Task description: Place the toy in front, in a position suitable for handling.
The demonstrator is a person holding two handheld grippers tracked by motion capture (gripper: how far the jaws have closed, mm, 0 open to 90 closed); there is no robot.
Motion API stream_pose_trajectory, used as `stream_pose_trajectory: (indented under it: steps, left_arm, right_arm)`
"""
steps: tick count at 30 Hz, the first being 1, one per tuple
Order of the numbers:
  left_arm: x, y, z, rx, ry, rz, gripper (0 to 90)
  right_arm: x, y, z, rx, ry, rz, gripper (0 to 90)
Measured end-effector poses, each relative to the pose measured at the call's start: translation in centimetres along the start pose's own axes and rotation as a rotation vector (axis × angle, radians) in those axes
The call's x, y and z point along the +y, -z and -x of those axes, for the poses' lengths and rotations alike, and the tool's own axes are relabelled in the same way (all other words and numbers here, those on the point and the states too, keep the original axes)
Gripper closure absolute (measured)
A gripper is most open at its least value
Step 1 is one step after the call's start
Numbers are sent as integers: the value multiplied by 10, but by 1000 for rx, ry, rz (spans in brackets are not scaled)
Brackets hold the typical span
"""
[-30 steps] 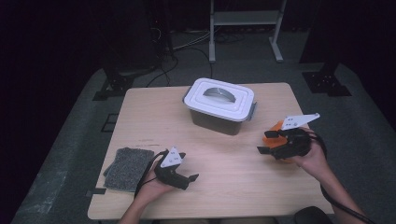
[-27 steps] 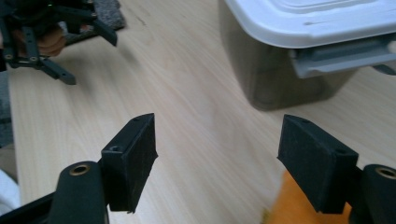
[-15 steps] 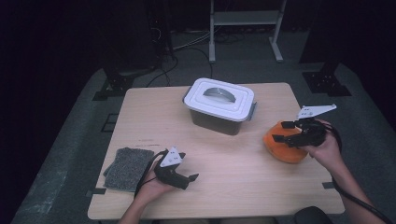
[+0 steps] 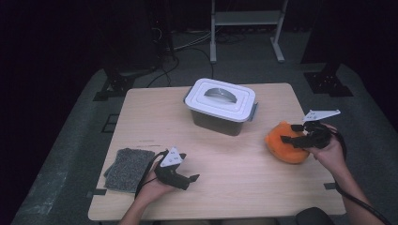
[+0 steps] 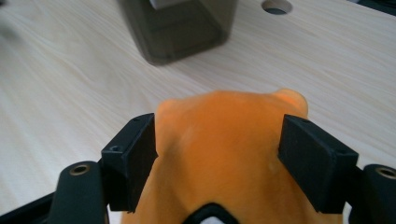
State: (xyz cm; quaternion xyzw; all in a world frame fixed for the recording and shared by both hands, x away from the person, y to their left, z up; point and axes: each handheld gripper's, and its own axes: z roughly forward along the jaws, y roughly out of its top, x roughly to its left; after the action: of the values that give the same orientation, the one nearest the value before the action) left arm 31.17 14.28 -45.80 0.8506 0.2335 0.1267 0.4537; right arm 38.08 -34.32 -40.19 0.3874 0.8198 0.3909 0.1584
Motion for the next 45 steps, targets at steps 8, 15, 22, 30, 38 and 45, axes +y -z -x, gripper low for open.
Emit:
stream_pose_trajectory:
  steps: [8, 15, 22, 30, 38, 45]
  left_arm:
    - [0, 0, 0, 3, -2, -5, 72]
    - [0, 1, 0, 6, -3, -8, 72]
    - [0, 1, 0, 9, -4, -9, 72]
    - [0, 1, 0, 6, -4, -8, 72]
    - [1, 4, -1, 12, 4, 20, 72]
    - [1, 8, -4, 18, 24, 34, 72]
  right_arm:
    - [-15, -6, 4, -38, -26, 24, 255]
    - [-16, -10, 1, -67, -22, 8, 219]
    - [-17, -13, 0, -87, -50, 16, 210]
    - [-17, -13, -1, -77, -94, -19, 338]
    - [-16, -10, -4, -60, -120, -20, 526]
    - [-8, -5, -5, -61, -137, -39, 646]
